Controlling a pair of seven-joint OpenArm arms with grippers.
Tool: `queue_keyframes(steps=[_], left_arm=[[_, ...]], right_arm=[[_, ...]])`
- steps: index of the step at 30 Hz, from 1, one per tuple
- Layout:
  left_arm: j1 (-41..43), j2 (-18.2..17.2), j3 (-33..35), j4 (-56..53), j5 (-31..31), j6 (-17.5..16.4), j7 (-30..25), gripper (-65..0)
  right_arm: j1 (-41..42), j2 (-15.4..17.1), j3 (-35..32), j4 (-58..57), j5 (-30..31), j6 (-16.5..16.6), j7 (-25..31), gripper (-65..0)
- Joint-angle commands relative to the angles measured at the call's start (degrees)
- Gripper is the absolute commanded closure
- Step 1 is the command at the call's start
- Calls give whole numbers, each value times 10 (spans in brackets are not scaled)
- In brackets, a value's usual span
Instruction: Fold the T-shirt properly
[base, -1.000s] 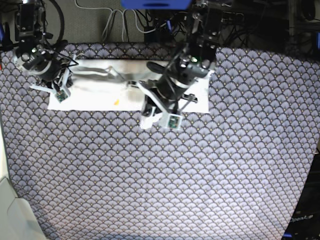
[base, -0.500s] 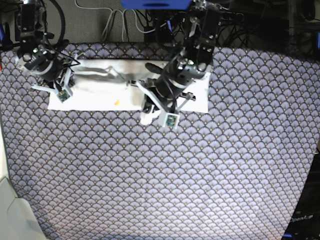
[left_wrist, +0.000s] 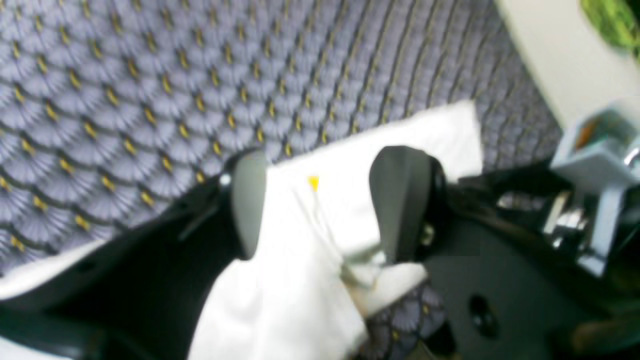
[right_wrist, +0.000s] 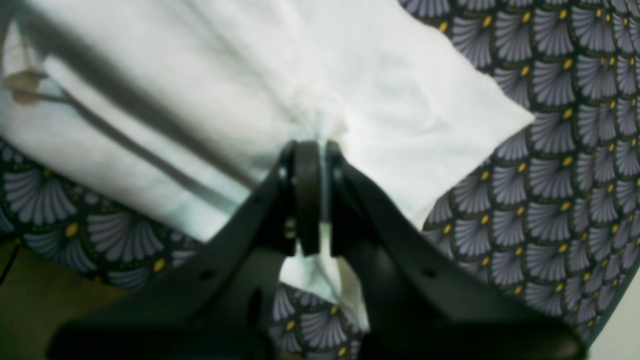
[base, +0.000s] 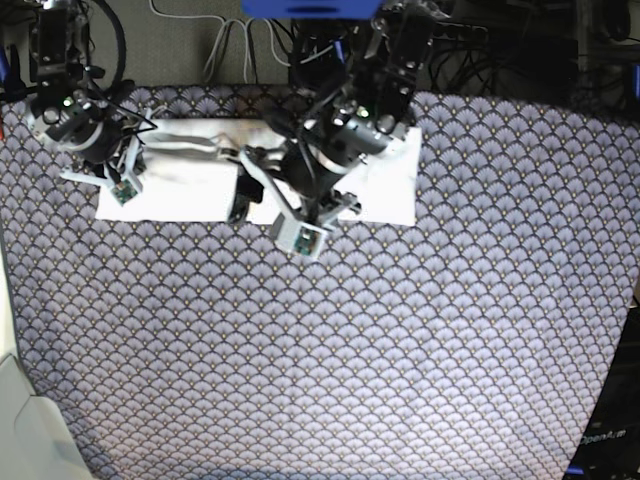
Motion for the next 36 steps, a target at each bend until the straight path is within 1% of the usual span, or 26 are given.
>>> queue_keyframes(steps=[1,3,6,7,9,10,11,12,15,19,22,24,25,29,31,33,36], left_arm=[[-5,6,-1,22,-4,-2,-9,-322],[-4,4,-1,40,-1,-2,-9,-293],[-2,-16,-24,39,-3,-2,-9,-204],[0,-23,-32,36,-3,-2,-9,-156],[2,-34,-52,24,-1,-2,-8,-25],[2,-42,-65,17,-3,-2,-8,0],[7,-48,-76,9,-3,-2,-8,0],[16,-55,-90,3,-3,-2,-8,-20],[26,-70,-131,-15,-3,-2,-8,-3],[26,-74,-161,-47,-1,-2,-8,-9],[22,-74,-173,-84,-2,-2,-8,-10],[14,-74,-173,-101,-3,-2,-8,-22],[14,-74,-172,-106,-3,-2,-8,-42],[15,-74,-172,-101,-3,-2,-8,-191],[15,-74,-172,-98,-3,-3,-8,-249],[15,-74,-172,-97,-3,-5,-8,-282],[14,-74,-173,-97,-3,-6,-8,-301]], right_arm=[[2,8,3,8,2,-1,8,0],[2,8,3,8,2,-1,8,0],[2,8,3,8,2,-1,8,0],[2,8,3,8,2,-1,8,0],[2,8,3,8,2,-1,9,0],[2,8,3,9,2,-1,9,0],[2,8,3,10,2,-1,9,0],[2,8,3,10,2,-1,8,0],[2,8,6,11,3,-1,7,0],[2,9,5,12,3,-1,7,-6],[2,9,8,12,3,-1,7,-65],[2,9,8,12,3,-1,7,-126],[2,9,8,12,3,-1,7,-161],[1,10,9,12,3,-1,7,-286],[1,18,10,13,6,-1,7,-330],[2,20,15,13,6,-1,6,-348],[2,17,52,13,7,-1,6,-349]])
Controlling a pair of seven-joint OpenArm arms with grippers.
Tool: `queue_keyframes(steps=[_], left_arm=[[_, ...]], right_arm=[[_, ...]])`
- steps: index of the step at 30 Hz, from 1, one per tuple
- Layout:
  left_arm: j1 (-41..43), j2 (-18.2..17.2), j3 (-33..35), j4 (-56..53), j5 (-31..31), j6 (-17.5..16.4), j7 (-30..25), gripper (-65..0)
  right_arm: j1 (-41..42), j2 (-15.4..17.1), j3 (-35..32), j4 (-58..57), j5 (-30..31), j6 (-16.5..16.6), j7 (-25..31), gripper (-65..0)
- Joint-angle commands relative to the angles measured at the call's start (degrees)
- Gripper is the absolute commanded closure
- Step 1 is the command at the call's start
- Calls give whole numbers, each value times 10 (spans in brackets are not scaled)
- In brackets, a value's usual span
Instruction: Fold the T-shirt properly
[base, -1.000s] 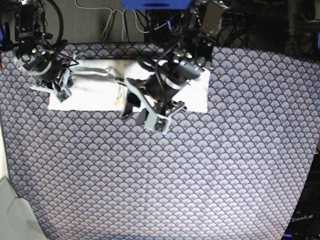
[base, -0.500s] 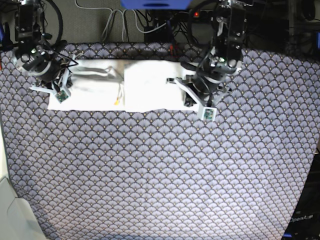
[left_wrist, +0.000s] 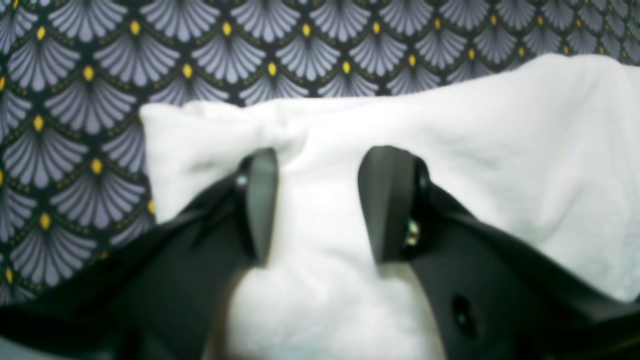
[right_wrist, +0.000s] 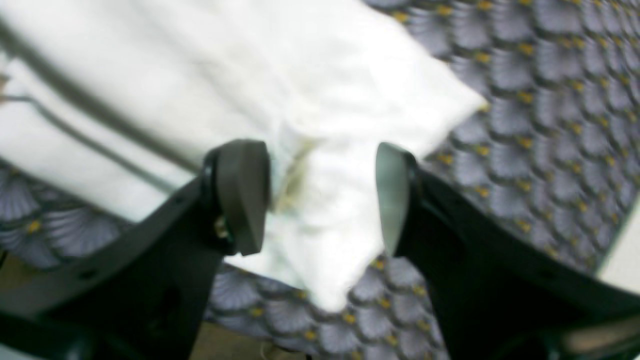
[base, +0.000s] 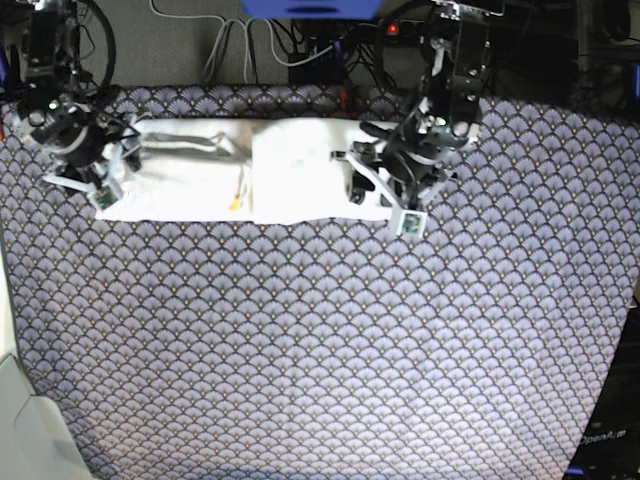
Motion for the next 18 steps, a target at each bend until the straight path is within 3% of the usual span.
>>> queue_keyframes(steps=[1,9,18], left_arm=[[-5,1,-1,10,-1,0,-5,-301],[-6,1,2,10,-1,0,-5,-299],[-7,1,2,10,-1,-1,-5,-300]], right_arm=[[2,9,10,11,0,-1,6,-349],[4,11,14,7,37,-1,6,-349],[39,11,14,-49,38,-1,6,-349]])
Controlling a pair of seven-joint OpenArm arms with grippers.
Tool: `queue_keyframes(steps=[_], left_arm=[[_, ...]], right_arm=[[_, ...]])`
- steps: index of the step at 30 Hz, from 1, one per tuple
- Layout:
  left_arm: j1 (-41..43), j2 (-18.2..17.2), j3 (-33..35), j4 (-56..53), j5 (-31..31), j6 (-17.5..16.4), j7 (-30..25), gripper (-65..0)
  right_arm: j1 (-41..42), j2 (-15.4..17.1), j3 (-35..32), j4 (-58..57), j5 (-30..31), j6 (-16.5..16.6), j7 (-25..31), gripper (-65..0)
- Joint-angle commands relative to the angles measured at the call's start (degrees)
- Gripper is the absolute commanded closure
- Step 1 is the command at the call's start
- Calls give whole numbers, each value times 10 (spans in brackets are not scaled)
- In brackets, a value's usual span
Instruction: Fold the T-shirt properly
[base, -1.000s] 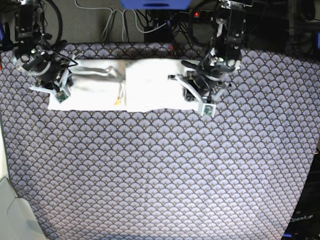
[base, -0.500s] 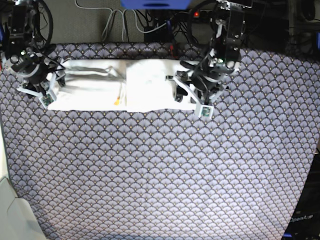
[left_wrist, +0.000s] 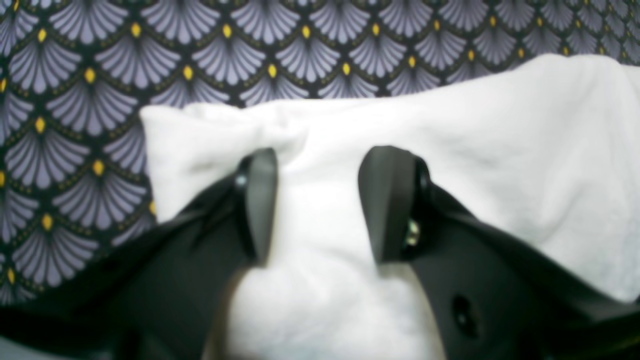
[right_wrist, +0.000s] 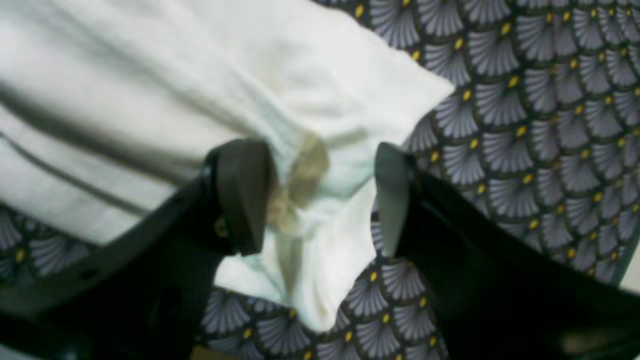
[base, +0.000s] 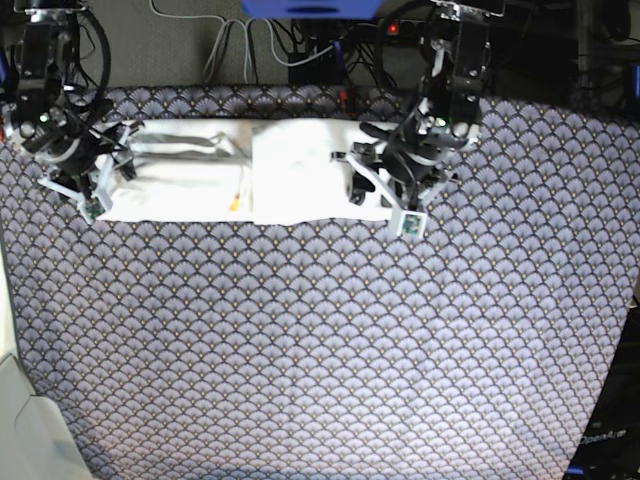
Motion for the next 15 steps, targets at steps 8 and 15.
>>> queue_keyframes(steps=[8,15], left_arm=[[-6,1,0,10,-1,-1,-5,-299],[-6,1,0,10,-1,-1,-5,-299]], right_arm=[[12,11,4,-3,-3,-1,6,-349],[11,11,5,-3,-5,-1,6,-349]])
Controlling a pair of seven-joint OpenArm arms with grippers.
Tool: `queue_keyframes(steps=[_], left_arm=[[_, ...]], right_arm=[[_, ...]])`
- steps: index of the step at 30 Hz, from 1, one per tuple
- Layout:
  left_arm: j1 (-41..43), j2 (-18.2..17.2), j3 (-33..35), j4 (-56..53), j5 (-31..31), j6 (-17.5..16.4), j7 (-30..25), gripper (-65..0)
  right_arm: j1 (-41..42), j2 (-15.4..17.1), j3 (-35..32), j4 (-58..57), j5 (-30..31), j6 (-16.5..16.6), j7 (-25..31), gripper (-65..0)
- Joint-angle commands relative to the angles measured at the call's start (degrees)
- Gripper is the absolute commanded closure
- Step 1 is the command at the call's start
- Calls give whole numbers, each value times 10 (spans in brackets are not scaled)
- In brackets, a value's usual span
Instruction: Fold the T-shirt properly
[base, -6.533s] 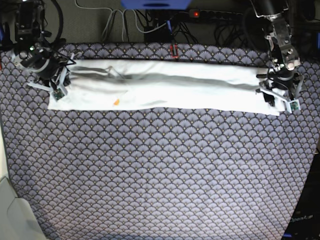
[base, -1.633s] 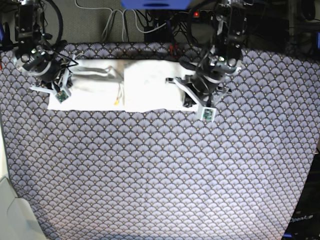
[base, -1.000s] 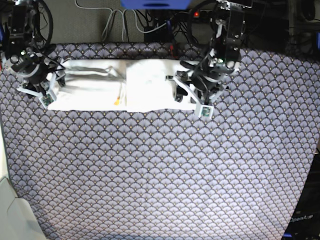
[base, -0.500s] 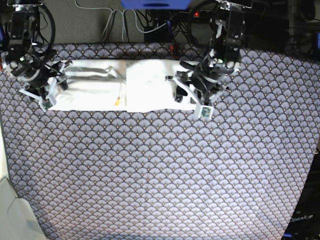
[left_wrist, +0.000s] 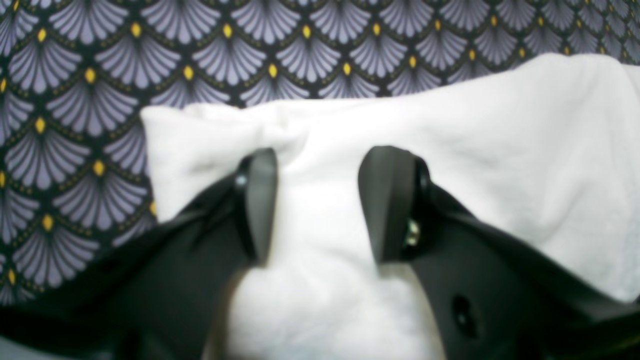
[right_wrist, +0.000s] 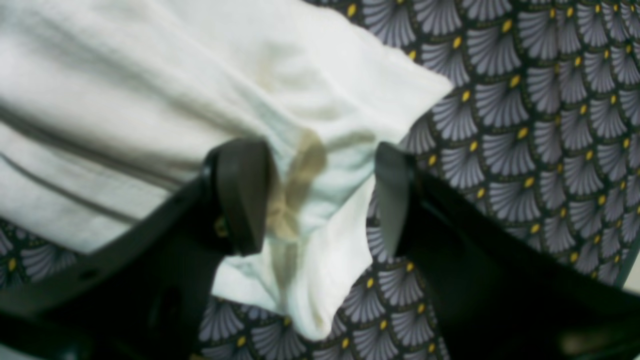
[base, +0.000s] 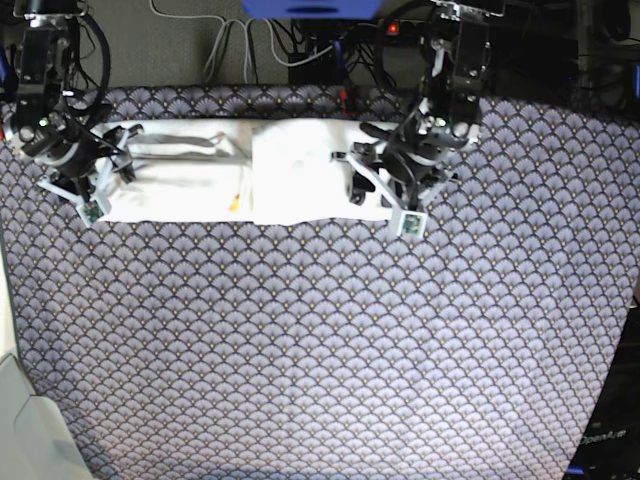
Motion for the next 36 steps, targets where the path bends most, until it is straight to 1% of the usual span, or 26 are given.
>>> queue_keyframes(steps=[1,9,11,13,16,22,24,29,31,36], left_arm=[[-6,1,0,10,-1,-1,-5,-299],[-6,1,-1,10,-1,-1,-5,-299],[-6,1,-2,10,-1,-1,-5,-299],[-6,1,-2,10,-1,-1,-5,-299],[-6,1,-2,10,-1,-1,-5,-299],[-6,1,-3,10,-1,-1,-5,-299],[-6,1,-3,10,-1,-1,-5,-299],[-6,1,-3,10,-1,-1,-5,-299],[-6,1,-3,10,-1,-1,-5,-298],[-5,1,-3,10,-1,-1,-5,-298]], right_arm=[[4,9,5,7,-5,-1,6,-349],[1,8,7,7,-5,-1,6,-352],[0,5,25,7,-5,-1,6,-356],[1,-6,48,7,-4,-1,6,-373],[4,-11,67,7,-3,-1,6,-400],[1,-12,66,7,-3,-1,6,-406],[1,-20,66,7,-3,-1,6,-406],[0,-23,65,6,-3,-1,6,-406],[1,-29,58,-4,-3,-1,6,-406],[6,-30,53,-40,-2,-1,12,-406]])
